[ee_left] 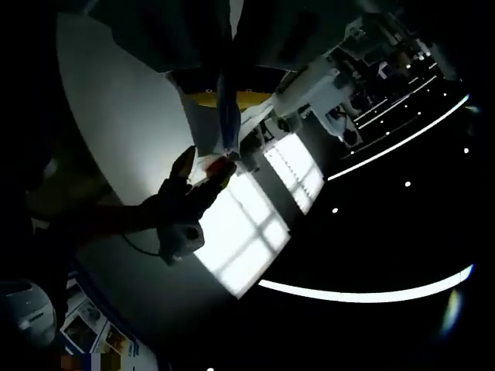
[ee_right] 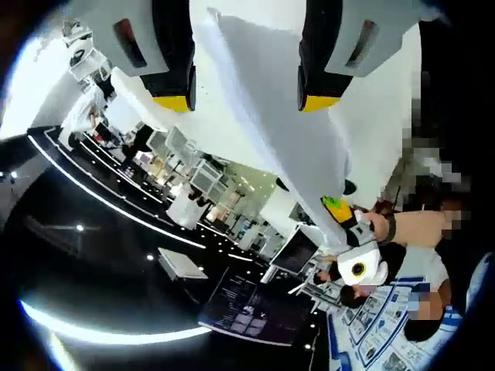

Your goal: Organize the stack of printing papers by aligning and flattening the scattered papers on the table

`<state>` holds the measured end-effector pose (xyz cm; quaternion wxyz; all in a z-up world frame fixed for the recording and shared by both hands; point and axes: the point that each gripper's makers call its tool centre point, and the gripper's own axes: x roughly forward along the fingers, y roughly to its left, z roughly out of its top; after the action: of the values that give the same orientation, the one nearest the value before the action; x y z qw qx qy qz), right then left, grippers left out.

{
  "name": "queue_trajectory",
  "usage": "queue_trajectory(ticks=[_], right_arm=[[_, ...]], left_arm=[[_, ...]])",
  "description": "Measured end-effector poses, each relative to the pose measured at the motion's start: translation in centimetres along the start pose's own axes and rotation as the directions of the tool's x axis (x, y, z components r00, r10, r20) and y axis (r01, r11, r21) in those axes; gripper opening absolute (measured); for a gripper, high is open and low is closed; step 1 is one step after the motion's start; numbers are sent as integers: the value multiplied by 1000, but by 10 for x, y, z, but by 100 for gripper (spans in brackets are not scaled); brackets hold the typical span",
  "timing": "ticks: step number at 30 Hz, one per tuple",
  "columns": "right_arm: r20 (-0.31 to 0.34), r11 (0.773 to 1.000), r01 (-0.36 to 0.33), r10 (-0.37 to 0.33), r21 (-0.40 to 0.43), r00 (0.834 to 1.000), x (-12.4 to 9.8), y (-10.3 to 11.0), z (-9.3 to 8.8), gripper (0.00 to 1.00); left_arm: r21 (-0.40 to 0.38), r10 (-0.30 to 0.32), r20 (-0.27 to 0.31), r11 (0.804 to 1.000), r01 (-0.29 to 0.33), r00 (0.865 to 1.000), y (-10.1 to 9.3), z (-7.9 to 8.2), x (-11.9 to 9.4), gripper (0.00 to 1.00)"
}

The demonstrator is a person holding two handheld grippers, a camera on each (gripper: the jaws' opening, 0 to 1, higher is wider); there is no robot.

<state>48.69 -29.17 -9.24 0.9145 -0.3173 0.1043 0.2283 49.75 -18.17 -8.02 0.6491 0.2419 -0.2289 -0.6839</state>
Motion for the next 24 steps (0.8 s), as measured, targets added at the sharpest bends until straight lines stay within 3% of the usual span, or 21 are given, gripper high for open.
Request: queue_trajectory(ticks=[3,6,8,10,14,17,20,22,24], right_arm=[[-34,994,-103,102,-23,994,10,15,13,49],[-96,984,-142,131,-112,987,16,22,18,33],[-112,978,-151,135,-145,984,19,27,20,23],[-114,980,-142,126,-142,985,21,28,19,20],[-100,985,-129,118,-113,988,21,30,18,2],[-87,986,-139,132,-88,987,22,36,14,0],[-56,993,-117,117,3,992,24,35,15,0],[-39,996,-83,85,43,996,22,28,15,0],[9,994,-42,42,100,999,15,14,18,0]], left_arm=[[61,-48,-37,997,50,998,-6,7,8,5],[114,-77,-74,990,85,994,-11,13,16,5],[130,-90,-84,986,101,992,-14,17,19,5],[139,-98,-87,984,109,991,-15,20,20,5],[142,-82,-87,985,94,993,-11,20,23,5],[114,-42,-85,992,52,995,-5,15,23,6],[86,102,-28,991,-99,994,13,14,21,12],[72,197,11,978,-197,980,27,13,13,25],[-8,318,48,948,-318,947,48,8,-6,31]])
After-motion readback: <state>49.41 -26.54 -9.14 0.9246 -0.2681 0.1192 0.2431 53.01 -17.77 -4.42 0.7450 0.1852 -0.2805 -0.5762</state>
